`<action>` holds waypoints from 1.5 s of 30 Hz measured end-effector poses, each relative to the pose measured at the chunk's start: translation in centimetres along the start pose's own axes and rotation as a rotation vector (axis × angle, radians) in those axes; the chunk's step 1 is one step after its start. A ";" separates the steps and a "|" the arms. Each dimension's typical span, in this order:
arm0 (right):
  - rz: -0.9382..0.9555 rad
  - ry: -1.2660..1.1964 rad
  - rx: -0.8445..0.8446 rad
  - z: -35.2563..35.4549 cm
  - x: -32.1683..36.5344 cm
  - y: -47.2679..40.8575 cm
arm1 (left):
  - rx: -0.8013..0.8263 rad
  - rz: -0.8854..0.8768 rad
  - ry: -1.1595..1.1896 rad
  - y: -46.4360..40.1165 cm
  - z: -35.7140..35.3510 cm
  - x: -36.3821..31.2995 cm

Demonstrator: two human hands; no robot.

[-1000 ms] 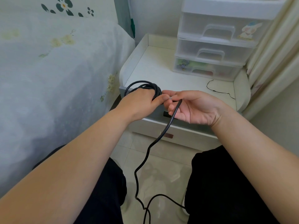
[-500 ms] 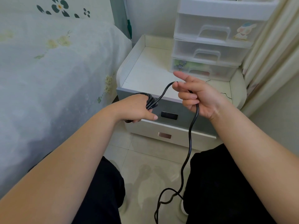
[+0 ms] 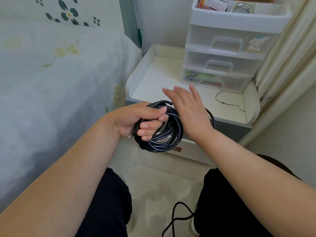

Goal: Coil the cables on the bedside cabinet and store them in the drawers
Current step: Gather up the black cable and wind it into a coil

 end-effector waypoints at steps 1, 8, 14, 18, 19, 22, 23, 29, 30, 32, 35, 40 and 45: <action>-0.041 -0.138 -0.014 0.4 -0.1 -0.2 | 0.022 0.002 0.003 0.1 -0.2 0.0; -0.002 -0.193 -0.143 2.9 -0.2 -0.5 | -0.132 0.065 -0.217 1.4 1.6 0.0; -0.189 -0.598 0.145 0.3 0.2 0.2 | -0.675 0.081 -0.653 3.6 6.4 -1.8; -0.361 -1.226 0.494 -2.8 2.2 1.8 | -0.984 0.067 -0.941 3.9 7.7 -3.4; -0.386 -1.323 0.496 -2.9 2.0 1.8 | -0.983 0.055 -0.951 3.6 7.6 -3.6; -0.489 -1.138 0.342 -3.2 -1.5 1.4 | -0.814 0.028 -0.796 2.2 6.2 -3.0; -0.484 -0.986 0.263 -2.7 -2.6 1.1 | -0.740 0.027 -0.716 1.9 5.7 -2.7; -0.553 -1.025 -0.132 -1.0 -4.4 0.3 | -0.455 -0.060 -0.354 1.0 3.0 -2.5; -0.558 -1.040 -0.117 -1.3 -4.4 0.3 | -0.418 -0.089 -0.324 1.0 2.6 -2.7; -0.544 -1.052 -0.053 -2.4 -4.0 0.3 | -0.361 -0.149 -0.246 1.1 2.0 -3.1; -0.514 -1.107 0.113 -4.3 -2.7 0.3 | -0.326 -0.212 -0.085 1.5 2.1 -3.4; -0.611 -1.519 0.382 -6.9 -1.2 1.2 | -0.226 -0.207 0.008 1.9 2.0 -3.0; -0.660 -1.520 0.347 -7.1 -2.7 1.2 | -0.044 -0.229 0.127 2.6 0.9 -3.4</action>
Point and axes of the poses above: each hand's wrist, its own y-axis away from the middle knuckle, its own z-axis out of the back of the hand, x = y × z, the point moved 10 cm from there along -y, towards the middle knuckle, and after that the axes turned 9 degrees about z, right-handed, at the moved point
